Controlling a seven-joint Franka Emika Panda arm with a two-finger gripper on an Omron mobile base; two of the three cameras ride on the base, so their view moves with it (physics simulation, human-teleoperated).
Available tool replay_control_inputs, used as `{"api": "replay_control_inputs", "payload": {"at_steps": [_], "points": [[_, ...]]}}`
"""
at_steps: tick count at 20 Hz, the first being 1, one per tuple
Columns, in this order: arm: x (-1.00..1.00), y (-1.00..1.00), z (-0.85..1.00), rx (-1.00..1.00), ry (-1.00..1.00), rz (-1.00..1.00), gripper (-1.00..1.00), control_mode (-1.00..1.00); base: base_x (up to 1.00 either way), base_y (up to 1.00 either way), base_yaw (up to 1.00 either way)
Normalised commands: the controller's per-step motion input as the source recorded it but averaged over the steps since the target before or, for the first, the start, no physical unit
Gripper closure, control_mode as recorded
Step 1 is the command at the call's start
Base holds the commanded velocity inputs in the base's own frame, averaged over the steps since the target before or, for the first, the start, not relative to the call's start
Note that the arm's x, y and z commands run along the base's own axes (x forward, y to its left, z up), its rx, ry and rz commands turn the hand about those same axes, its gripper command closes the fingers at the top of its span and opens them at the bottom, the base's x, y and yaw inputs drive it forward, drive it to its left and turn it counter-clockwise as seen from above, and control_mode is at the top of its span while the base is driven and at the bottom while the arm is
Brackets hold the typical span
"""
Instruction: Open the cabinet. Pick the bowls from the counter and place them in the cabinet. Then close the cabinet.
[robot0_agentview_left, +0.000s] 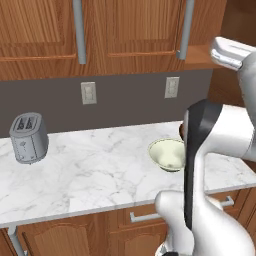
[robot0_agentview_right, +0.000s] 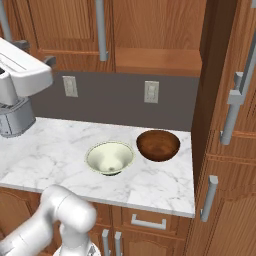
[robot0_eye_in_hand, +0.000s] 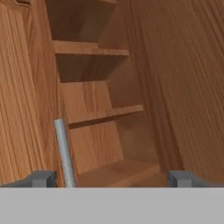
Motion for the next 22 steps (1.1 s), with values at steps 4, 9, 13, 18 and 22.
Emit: {"api": "replay_control_inputs", "payload": {"at_steps": [4,9,13,18,22], "points": [[0.11,0.0,-0.49,0.21,0.0,0.32,-1.0,-1.0,0.0,0.0,0.0],[0.19,0.01,-0.09,0.06,0.0,0.33,-1.0,-1.0,0.0,0.0,0.0],[0.25,0.05,0.0,0.0,0.05,0.25,-1.0,-1.0,0.0,0.0,0.0],[0.22,0.19,0.0,-0.21,0.0,0.05,-1.0,-1.0,0.0,0.0,0.0],[0.01,0.11,0.0,-0.29,-0.04,0.0,-1.0,-1.0,0.0,0.0,0.0]]}}
